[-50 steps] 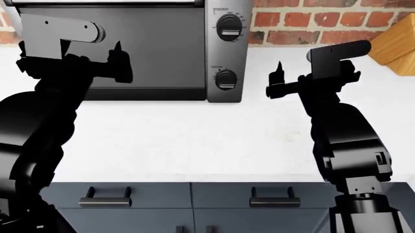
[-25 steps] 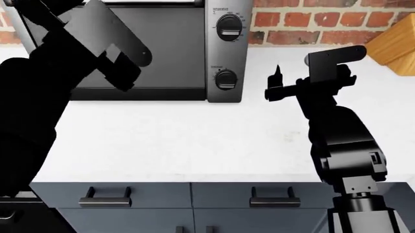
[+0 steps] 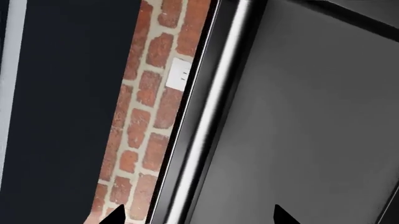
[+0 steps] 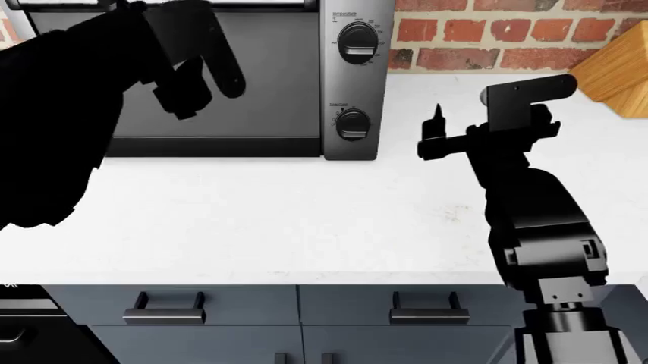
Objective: Open the toaster oven door.
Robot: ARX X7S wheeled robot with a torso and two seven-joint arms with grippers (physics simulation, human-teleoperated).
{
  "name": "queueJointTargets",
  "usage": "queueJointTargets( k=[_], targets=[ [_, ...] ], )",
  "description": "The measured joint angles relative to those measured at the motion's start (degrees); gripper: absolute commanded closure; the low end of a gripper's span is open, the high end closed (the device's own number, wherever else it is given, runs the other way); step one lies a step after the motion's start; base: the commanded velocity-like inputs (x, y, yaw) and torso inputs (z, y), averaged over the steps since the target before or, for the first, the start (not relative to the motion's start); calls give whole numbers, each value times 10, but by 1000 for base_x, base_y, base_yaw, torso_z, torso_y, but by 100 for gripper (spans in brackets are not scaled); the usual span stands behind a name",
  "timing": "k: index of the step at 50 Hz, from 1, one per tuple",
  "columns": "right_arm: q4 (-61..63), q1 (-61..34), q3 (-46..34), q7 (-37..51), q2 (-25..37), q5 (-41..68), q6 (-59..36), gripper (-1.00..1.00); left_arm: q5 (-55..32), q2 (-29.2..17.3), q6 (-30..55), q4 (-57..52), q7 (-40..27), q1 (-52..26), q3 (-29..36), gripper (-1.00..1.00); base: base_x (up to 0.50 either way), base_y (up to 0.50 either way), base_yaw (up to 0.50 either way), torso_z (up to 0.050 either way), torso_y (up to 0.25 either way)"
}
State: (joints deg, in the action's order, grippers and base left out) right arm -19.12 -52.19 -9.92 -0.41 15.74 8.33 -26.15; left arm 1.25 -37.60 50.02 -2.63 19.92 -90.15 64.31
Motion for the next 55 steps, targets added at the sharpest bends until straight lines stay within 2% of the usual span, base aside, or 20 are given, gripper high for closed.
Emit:
queueJointTargets(
  k=[12,33,49,50,55],
  targets=[
    [0,-3,-2,3,3,-1,-3,-100,13,38,-111,151,-3,-33,15,-100,0,0,0,0,0],
    [-1,-6,-4,9,10,-1,-7,-100,9,109,-260,357,-30,-43,12,-100,0,0,0,0,0],
    [-10,-8,-4,12,13,-1,-2,-100,4,152,-333,467,-44,-43,9,-100,0,0,0,0,0],
    [-11,-8,-4,12,13,-1,-1,-100,4,154,-336,471,-45,-43,9,100,0,0,0,0,0],
    [-15,-8,-5,12,14,-1,2,-100,4,161,-348,487,-47,-43,9,100,0,0,0,0,0]
  ],
)
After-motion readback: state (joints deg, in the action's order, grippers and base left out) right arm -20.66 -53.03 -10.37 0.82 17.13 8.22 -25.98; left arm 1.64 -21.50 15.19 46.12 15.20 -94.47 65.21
